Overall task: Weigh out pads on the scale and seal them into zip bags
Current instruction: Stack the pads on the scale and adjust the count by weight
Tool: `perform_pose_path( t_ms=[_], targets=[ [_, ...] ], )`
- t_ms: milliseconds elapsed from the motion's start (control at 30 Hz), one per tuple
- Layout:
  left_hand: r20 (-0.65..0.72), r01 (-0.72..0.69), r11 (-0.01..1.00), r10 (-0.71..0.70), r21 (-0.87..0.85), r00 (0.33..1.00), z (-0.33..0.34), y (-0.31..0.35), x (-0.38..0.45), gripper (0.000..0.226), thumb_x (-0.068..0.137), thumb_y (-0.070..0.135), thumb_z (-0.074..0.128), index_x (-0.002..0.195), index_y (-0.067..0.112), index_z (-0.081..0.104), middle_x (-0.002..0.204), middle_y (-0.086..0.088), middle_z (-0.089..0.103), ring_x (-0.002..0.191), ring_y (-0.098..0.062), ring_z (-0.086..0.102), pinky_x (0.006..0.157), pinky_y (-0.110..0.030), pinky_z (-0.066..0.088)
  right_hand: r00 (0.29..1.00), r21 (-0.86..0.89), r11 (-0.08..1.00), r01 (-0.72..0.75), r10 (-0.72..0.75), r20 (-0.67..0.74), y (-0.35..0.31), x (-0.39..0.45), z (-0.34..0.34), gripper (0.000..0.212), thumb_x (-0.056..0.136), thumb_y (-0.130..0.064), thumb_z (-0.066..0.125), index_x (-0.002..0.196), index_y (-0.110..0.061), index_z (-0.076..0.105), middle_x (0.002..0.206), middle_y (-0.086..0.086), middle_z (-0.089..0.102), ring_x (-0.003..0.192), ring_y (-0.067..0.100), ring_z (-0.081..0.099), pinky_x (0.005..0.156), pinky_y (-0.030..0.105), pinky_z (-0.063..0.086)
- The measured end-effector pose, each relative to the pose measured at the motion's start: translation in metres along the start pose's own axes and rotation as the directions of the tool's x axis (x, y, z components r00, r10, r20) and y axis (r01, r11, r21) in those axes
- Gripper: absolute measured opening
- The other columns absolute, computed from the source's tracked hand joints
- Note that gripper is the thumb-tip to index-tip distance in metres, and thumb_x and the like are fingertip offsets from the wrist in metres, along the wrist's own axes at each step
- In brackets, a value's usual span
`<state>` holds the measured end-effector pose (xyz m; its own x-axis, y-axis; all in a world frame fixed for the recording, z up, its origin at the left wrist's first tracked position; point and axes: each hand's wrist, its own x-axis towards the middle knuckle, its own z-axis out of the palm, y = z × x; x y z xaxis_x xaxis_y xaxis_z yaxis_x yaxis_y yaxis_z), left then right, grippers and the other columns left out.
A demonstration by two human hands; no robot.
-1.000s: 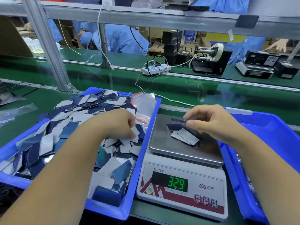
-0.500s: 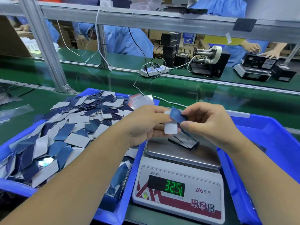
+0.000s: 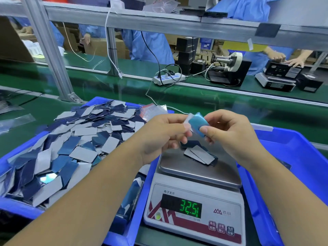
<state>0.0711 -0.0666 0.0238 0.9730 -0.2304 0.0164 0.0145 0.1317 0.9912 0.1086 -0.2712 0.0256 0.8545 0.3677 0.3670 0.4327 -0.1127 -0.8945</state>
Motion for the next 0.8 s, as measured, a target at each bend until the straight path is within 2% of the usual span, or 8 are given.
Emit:
perform_pose_path(
  t_ms=[133,233,333,467,567,633,700,800],
  targets=[
    [0.084,0.052,0.998,-0.054,0.019,0.995,-0.005,-0.002,-0.001,0.025,0.097,0.004,0.058,0.110,0.017,0.075,0.088,-0.006,0.072,0.064,-0.012,0.056,0.050,-0.017,0.037,1.000,-0.044,0.999,-0.014,0.014,0.007,0.003,0.000,0.000,0.015,0.075,-0.019,0.078,0.084,-0.029,0.071,0.084,0.013,0.071,0.065,0.021,0.059,0.062,0.036,0.048],
    [0.108,0.035,0.995,-0.045,0.090,0.993,-0.007,-0.002,-0.002,0.026,0.095,0.006,0.059,0.109,0.020,0.076,0.089,-0.006,0.073,0.061,-0.011,0.055,0.050,-0.018,0.036,0.999,-0.040,0.998,-0.040,0.042,0.035,0.004,0.002,-0.003,0.021,0.073,-0.020,0.078,0.088,-0.033,0.069,0.072,-0.002,0.066,0.061,0.013,0.058,0.056,0.025,0.048],
    [-0.065,0.015,0.954,0.005,0.299,0.998,-0.015,0.001,0.000,0.024,0.092,0.010,0.062,0.099,0.028,0.077,0.073,0.003,0.069,0.048,-0.005,0.046,0.047,-0.015,0.034,0.990,-0.154,0.985,-0.077,0.094,0.107,0.005,0.002,-0.010,0.029,0.077,-0.011,0.083,0.091,-0.035,0.071,0.076,-0.003,0.065,0.067,0.012,0.057,0.062,0.023,0.049],
    [-0.310,0.071,0.937,0.041,0.343,0.950,-0.040,0.004,0.002,0.021,0.095,0.012,0.058,0.089,0.022,0.075,0.055,0.010,0.053,0.041,-0.005,0.037,0.043,-0.017,0.029,0.964,-0.515,0.856,-0.046,0.173,0.200,0.006,0.000,-0.014,0.022,0.080,-0.017,0.082,0.081,-0.038,0.074,0.070,-0.020,0.067,0.055,-0.002,0.053,0.059,0.014,0.044],
    [-0.418,0.193,0.829,0.053,0.525,0.907,-0.057,0.003,-0.002,0.014,0.092,0.023,0.062,0.085,0.024,0.074,0.053,0.016,0.055,0.046,-0.002,0.047,0.047,-0.018,0.037,0.971,-0.615,0.787,-0.053,0.185,0.153,0.007,0.000,-0.015,0.014,0.076,-0.031,0.084,0.083,-0.038,0.075,0.082,-0.022,0.066,0.059,-0.002,0.053,0.061,0.016,0.041],
    [-0.459,0.275,0.731,0.058,0.624,0.887,-0.066,0.002,-0.004,0.012,0.090,0.026,0.063,0.083,0.024,0.073,0.063,0.014,0.063,0.061,-0.007,0.056,0.056,-0.023,0.042,0.972,-0.622,0.779,-0.076,0.197,0.127,0.009,0.000,-0.016,0.013,0.076,-0.034,0.084,0.085,-0.038,0.075,0.086,-0.021,0.066,0.062,-0.003,0.053,0.063,0.017,0.039],
    [-0.470,0.342,0.627,0.043,0.700,0.882,-0.071,0.000,-0.005,0.013,0.088,0.025,0.062,0.081,0.022,0.073,0.076,0.008,0.067,0.070,-0.014,0.059,0.059,-0.025,0.043,0.974,-0.633,0.770,-0.084,0.198,0.113,0.010,0.000,-0.016,0.010,0.078,-0.035,0.081,0.084,-0.039,0.074,0.081,-0.025,0.065,0.062,-0.003,0.052,0.059,0.011,0.037],
    [-0.437,0.402,0.469,-0.038,0.786,0.899,-0.068,-0.001,-0.009,0.010,0.085,0.027,0.070,0.076,0.022,0.071,0.078,0.006,0.068,0.072,-0.011,0.060,0.056,-0.024,0.041,0.985,-0.627,0.778,-0.051,0.142,0.095,0.007,0.000,-0.016,0.009,0.084,-0.030,0.076,0.079,-0.037,0.072,0.065,-0.032,0.060,0.053,-0.001,0.049,0.052,0.007,0.037]
  ],
)
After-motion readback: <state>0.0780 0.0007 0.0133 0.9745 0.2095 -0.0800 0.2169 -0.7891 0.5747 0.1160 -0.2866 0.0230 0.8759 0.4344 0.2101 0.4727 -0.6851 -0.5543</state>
